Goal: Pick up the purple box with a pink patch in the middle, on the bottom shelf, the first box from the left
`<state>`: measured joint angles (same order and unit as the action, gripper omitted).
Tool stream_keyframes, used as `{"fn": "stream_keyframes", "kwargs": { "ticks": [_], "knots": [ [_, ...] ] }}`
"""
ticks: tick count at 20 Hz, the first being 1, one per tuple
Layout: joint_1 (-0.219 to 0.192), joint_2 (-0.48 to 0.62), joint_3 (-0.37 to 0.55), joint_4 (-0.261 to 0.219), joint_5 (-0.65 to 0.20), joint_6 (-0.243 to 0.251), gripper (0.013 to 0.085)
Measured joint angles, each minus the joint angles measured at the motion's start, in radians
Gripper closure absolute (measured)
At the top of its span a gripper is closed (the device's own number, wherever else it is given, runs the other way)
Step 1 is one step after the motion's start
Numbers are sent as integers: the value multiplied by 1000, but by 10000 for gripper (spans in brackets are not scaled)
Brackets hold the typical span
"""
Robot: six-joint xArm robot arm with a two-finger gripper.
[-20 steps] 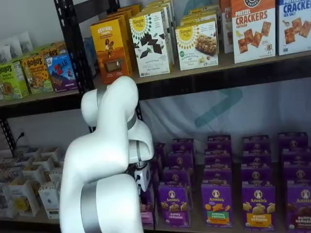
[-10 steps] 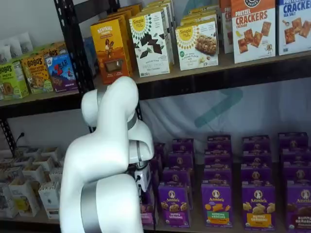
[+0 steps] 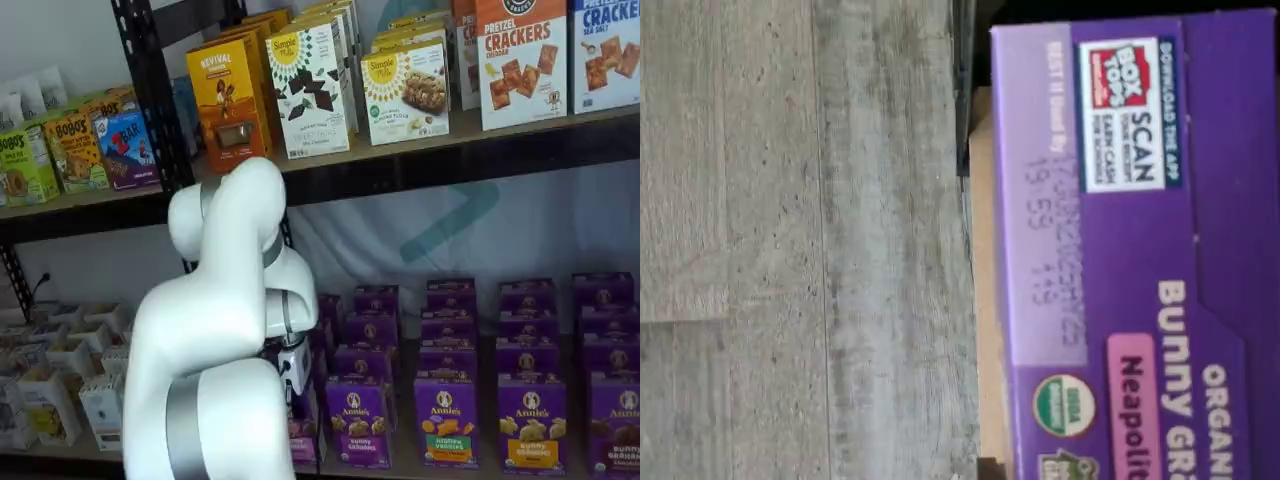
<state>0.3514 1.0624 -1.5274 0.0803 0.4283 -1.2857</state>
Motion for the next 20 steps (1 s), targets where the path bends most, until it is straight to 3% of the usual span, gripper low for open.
{"fn": "stream_keyframes", "kwargs": {
  "ticks": [2, 6, 20],
  "knots": [
    [0, -1, 1, 3, 0, -3, 530],
    [0, -4, 6, -1, -2, 1, 650],
    [2, -40, 53, -14, -14, 15, 650]
  ]
}}
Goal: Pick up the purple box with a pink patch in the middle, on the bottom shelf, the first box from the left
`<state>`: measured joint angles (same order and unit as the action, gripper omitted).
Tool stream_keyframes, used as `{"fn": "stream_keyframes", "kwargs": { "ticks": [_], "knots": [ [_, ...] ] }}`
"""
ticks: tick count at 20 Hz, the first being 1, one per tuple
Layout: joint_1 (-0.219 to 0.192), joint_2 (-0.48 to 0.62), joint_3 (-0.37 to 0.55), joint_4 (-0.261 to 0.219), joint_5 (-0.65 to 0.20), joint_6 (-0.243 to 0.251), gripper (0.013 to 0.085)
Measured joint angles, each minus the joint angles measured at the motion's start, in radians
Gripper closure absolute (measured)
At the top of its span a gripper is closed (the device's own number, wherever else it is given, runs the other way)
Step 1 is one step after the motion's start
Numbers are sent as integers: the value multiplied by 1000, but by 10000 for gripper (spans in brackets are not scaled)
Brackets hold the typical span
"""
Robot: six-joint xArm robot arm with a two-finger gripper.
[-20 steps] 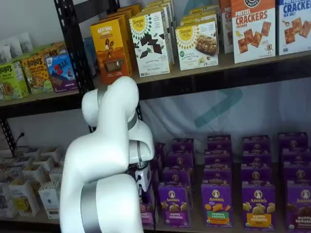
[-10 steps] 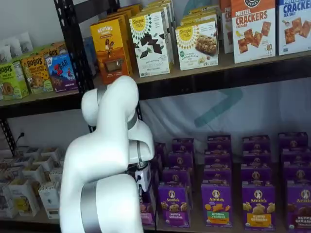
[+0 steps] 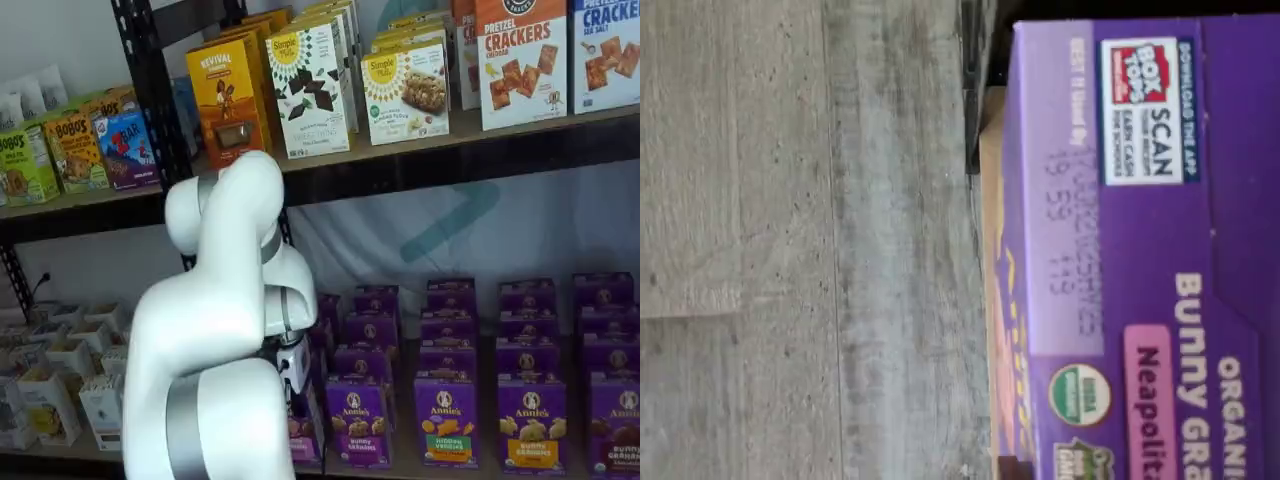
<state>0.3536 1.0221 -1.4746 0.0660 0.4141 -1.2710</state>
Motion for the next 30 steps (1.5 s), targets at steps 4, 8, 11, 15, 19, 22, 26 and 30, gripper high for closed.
{"fn": "stream_keyframes", "kwargs": {
  "ticks": [4, 8, 11, 15, 19, 22, 26, 30],
  "knots": [
    [2, -17, 24, 3, -5, -1, 650],
    [5, -44, 58, -4, -9, 7, 650],
    [5, -96, 124, -25, -26, 26, 650],
    [-4, -185, 227, -39, -33, 30, 650],
    [-17, -268, 312, -40, -29, 19, 650],
    [-27, -338, 383, -47, -24, 15, 650],
    [-38, -417, 461, -64, -21, 20, 650],
    [-51, -490, 532, -81, -14, 22, 650]
  ]
}}
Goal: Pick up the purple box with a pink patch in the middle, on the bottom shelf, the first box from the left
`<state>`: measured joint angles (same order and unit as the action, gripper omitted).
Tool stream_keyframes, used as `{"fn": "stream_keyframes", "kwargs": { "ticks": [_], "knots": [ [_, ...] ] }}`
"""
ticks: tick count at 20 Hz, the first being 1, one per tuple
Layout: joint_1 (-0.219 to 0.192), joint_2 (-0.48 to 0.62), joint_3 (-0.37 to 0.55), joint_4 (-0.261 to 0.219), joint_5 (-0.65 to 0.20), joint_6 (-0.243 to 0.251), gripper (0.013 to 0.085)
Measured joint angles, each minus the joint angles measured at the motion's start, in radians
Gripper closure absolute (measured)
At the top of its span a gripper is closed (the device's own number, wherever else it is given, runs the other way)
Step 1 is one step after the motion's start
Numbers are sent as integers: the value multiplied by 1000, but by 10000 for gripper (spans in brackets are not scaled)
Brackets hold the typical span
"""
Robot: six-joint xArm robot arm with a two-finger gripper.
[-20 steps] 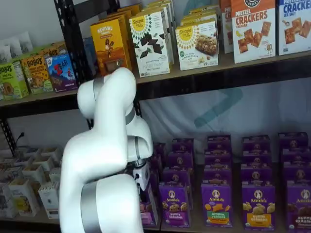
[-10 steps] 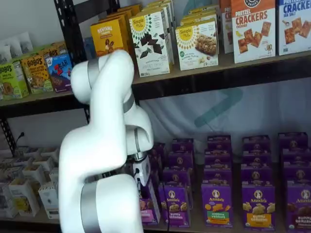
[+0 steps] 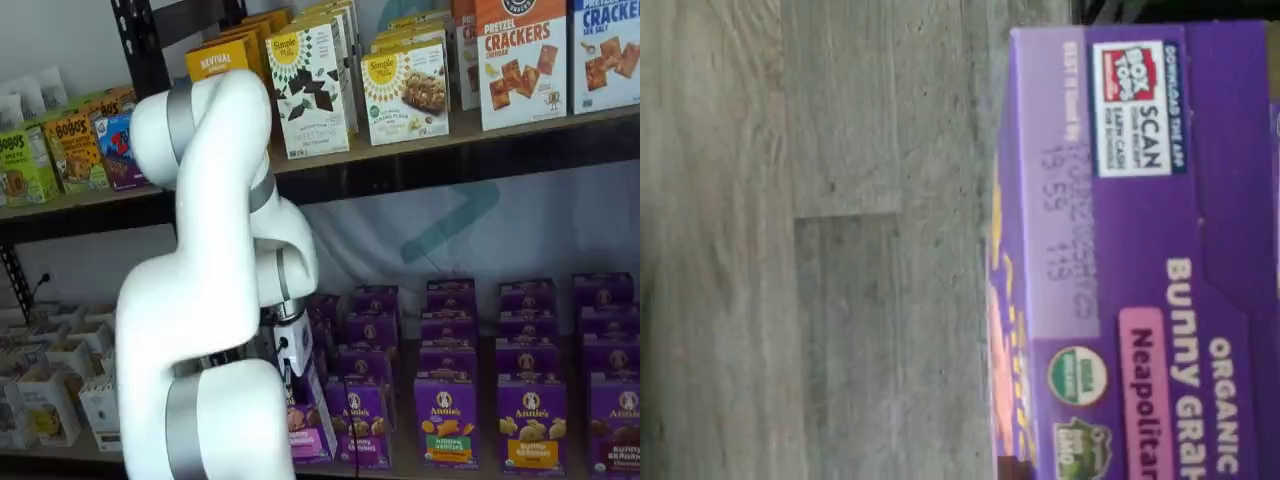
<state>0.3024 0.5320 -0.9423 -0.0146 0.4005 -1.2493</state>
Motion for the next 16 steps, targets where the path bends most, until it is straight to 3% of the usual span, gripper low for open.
{"fn": "stream_keyframes", "kwargs": {
  "ticks": [10, 16],
  "knots": [
    [-28, -185, 147, 10, 39, -37, 650],
    [-53, -264, 199, -16, 70, -37, 650]
  ]
}}
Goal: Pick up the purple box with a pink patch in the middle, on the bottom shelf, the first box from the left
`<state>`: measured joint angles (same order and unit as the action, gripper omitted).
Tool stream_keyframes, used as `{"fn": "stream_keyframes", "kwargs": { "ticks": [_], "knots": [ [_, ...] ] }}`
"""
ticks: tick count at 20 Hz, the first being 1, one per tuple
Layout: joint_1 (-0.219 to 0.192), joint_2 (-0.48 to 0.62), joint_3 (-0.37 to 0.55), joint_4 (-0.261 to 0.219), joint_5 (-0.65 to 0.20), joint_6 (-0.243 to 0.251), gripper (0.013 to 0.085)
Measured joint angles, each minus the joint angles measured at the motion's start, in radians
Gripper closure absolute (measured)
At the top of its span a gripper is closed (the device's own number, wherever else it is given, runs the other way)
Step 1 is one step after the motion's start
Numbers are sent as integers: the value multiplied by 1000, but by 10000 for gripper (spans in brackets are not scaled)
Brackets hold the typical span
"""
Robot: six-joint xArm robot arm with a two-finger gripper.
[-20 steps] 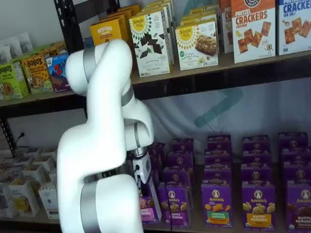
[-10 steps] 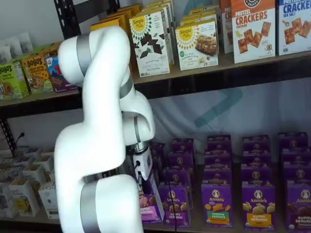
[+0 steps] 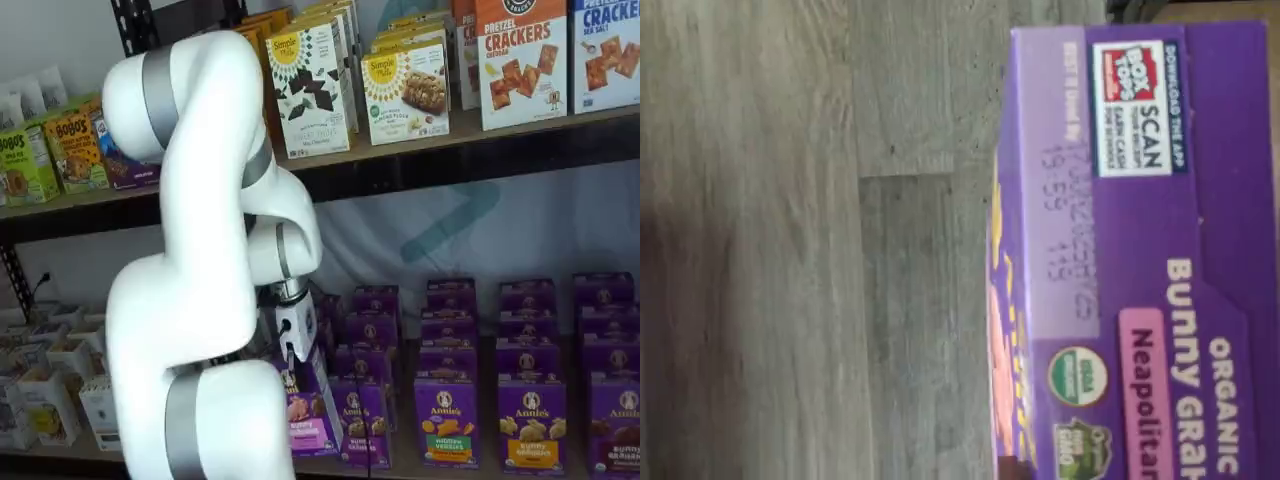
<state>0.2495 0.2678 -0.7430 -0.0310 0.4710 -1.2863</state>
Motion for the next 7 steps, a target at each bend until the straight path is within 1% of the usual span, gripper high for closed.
{"fn": "stream_keyframes", "kwargs": {
  "ticks": [1, 3, 7],
  "knots": [
    [-6, -14, 9, -5, 6, -1, 650],
    [-16, -35, 22, 0, 20, -16, 650],
    [-33, -62, 33, 24, 44, -54, 650]
  ]
}}
